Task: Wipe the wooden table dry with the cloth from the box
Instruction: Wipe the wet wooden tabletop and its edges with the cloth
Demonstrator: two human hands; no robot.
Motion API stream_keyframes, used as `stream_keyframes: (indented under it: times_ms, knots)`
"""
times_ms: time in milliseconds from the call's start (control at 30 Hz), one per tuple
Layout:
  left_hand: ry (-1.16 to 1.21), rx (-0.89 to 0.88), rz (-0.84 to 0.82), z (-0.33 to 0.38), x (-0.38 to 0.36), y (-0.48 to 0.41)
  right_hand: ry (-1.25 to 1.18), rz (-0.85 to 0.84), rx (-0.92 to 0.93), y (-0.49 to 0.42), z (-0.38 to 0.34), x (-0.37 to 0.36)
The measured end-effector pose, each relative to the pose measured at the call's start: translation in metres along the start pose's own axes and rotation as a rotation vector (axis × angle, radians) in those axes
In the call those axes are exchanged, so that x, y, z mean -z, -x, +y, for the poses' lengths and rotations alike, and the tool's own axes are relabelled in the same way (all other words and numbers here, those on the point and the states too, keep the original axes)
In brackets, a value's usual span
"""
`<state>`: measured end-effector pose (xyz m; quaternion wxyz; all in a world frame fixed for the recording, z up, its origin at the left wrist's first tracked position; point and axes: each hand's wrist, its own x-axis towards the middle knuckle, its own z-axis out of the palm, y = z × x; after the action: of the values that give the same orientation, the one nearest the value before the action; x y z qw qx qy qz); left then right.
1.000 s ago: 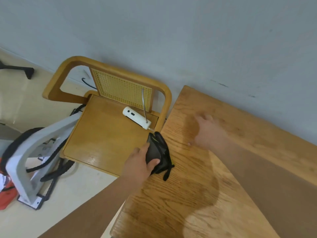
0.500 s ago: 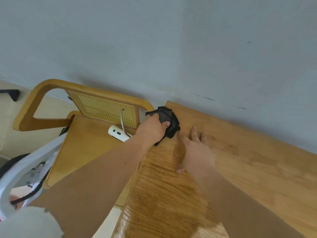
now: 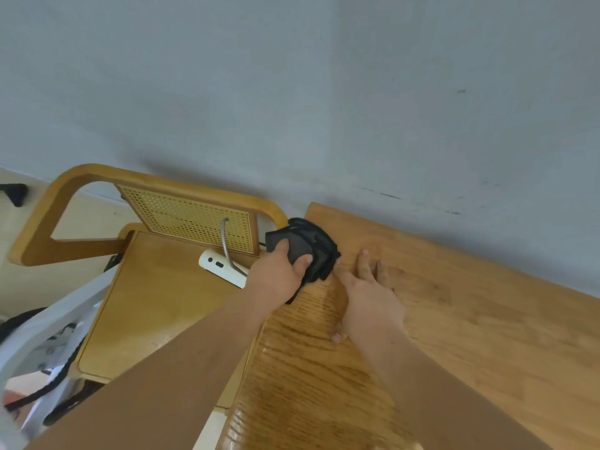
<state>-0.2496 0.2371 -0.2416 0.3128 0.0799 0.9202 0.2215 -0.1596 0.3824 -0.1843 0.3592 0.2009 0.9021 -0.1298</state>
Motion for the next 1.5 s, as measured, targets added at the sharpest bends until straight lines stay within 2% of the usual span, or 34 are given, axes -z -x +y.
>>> stream_keyframes:
  times_ms: [167, 400, 700, 767, 833, 967, 1100, 1300, 1400, 1500]
  knots:
    - [-0.021, 0.054, -0.049, -0.018, -0.003, 0.019, 0.016, 0.012, -0.007, 0.004, -0.001, 0.001]
    - [0.329, 0.18, -0.104, -0.024, -0.002, 0.031, 0.057, 0.058, 0.032, 0.013, -0.001, -0.005]
    - [0.411, 0.229, -0.111, -0.03, -0.013, 0.054, 0.084, 0.013, 0.061, 0.027, 0.006, -0.023]
    - [0.301, 0.196, -0.095, -0.027, -0.016, 0.055, 0.078, 0.01, 0.063, 0.029, 0.008, -0.023]
    - [0.143, 0.147, -0.009, -0.019, -0.018, 0.052, 0.06, 0.014, 0.058, 0.026, 0.01, -0.018]
    - [0.037, 0.034, 0.104, 0.004, -0.013, 0.028, 0.063, -0.009, 0.066, 0.021, 0.011, -0.016]
    - [-0.117, -0.051, 0.025, 0.034, 0.016, -0.024, 0.073, -0.036, 0.08, 0.017, 0.015, -0.02]
    - [-0.431, -0.285, -0.079, 0.075, 0.041, -0.067, 0.082, -0.12, 0.096, 0.007, 0.016, -0.018]
    - [-0.554, -0.337, -0.193, 0.107, 0.037, -0.074, 0.09, -0.139, 0.111, 0.005, 0.017, -0.017]
    - [-0.57, -0.45, -0.285, 0.143, 0.005, -0.071, 0.066, -0.18, 0.114, -0.001, 0.018, -0.013]
